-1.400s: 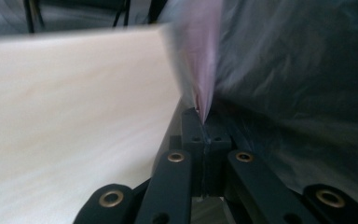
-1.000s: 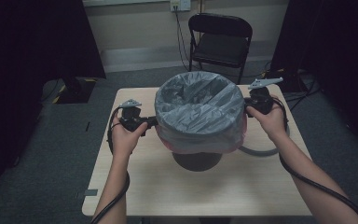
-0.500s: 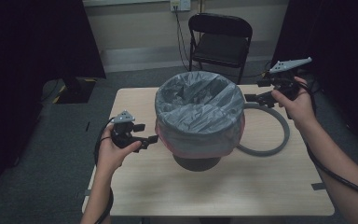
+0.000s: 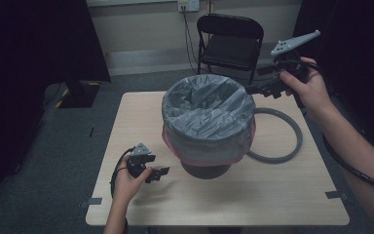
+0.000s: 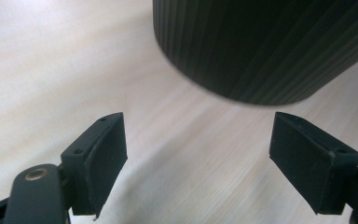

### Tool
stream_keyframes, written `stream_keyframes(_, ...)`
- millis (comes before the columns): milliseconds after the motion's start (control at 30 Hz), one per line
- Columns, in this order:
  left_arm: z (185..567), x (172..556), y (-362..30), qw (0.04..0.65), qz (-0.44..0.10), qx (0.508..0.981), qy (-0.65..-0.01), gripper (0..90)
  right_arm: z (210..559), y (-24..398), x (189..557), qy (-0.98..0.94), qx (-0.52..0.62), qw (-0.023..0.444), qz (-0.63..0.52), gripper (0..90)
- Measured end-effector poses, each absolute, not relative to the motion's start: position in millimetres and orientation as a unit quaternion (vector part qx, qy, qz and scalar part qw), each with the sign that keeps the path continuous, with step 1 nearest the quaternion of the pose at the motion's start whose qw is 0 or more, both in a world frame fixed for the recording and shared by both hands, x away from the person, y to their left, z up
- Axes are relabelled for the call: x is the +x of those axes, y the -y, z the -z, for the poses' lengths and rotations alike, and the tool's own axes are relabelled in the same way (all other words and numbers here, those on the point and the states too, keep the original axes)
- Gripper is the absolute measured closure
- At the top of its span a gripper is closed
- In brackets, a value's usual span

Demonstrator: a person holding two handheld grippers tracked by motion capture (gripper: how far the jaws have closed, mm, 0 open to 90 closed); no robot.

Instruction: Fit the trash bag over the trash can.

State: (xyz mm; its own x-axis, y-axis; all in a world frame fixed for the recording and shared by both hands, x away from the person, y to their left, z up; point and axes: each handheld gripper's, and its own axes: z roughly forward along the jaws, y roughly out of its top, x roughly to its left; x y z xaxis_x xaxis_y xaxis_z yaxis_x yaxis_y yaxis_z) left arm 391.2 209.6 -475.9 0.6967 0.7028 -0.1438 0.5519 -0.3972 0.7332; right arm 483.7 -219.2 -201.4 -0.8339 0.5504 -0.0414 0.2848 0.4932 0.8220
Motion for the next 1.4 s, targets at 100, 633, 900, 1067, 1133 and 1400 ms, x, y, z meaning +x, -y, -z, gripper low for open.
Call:
stream_keyframes(100, 485.2, 391.3, -205.7, 0.363, -0.096, 0.847, -0.376, 18.5, 197.1, 197.0, 481.7, -0.866, 0.222, 0.149, -0.422, 14.7)
stream_keyframes(633, 498.3, 385.4, -206.6, 0.390, -0.118, 0.837, -0.364, 14.9, 211.4, 72.6, 481.3, -0.909, 0.166, 0.090, -0.372, 14.9)
stream_keyframes(900, 500.0, 384.1, -208.1, 0.394, -0.126, 0.841, -0.350, 14.6, 254.9, 47.9, 489.4, -0.932, 0.181, 0.048, -0.311, 14.7)
stream_keyframes(1067, 500.1, 383.9, -207.5, 0.392, -0.128, 0.842, -0.349, 14.2, 268.4, 38.4, 493.6, -0.943, 0.180, 0.037, -0.279, 14.5)
stream_keyframes(1133, 500.1, 383.7, -207.3, 0.391, -0.129, 0.842, -0.348, 14.1, 275.5, 35.1, 493.6, -0.947, 0.174, 0.029, -0.268, 14.5)
stream_keyframes(1400, 500.1, 383.3, -205.9, 0.386, -0.133, 0.846, -0.343, 13.3, 275.6, 34.9, 490.8, -0.949, 0.157, 0.042, -0.269, 15.7)
